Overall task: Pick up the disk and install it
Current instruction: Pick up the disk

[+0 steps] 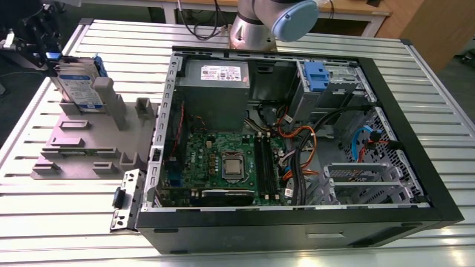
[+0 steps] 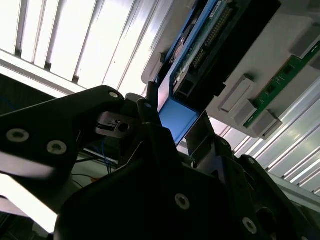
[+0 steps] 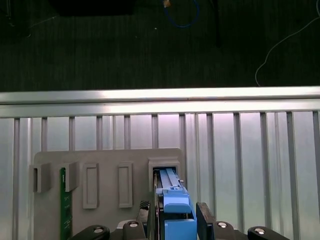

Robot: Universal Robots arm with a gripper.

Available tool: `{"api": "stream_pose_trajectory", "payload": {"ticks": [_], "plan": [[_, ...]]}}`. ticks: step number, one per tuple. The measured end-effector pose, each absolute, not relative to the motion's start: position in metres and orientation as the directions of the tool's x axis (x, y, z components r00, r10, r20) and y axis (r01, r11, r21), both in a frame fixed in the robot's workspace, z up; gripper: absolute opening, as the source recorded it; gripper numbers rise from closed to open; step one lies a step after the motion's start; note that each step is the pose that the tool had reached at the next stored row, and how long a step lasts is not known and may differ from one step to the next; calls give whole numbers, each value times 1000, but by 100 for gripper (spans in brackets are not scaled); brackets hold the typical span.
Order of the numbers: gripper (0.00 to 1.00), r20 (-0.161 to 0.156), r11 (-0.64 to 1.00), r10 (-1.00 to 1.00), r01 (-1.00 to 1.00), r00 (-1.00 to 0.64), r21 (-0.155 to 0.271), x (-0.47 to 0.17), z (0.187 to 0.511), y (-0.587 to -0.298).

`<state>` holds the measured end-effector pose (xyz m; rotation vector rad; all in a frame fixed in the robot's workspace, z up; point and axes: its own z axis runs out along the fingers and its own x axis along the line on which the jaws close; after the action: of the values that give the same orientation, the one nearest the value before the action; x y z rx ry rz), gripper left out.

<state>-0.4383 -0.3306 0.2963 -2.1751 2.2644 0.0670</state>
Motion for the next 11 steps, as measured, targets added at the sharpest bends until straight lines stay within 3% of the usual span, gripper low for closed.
{"api": "stream_pose_trajectory", "payload": {"ticks": [11], "plan": [[49,-30,40,-999,-999,-41,30,-438,293,-331]]}}
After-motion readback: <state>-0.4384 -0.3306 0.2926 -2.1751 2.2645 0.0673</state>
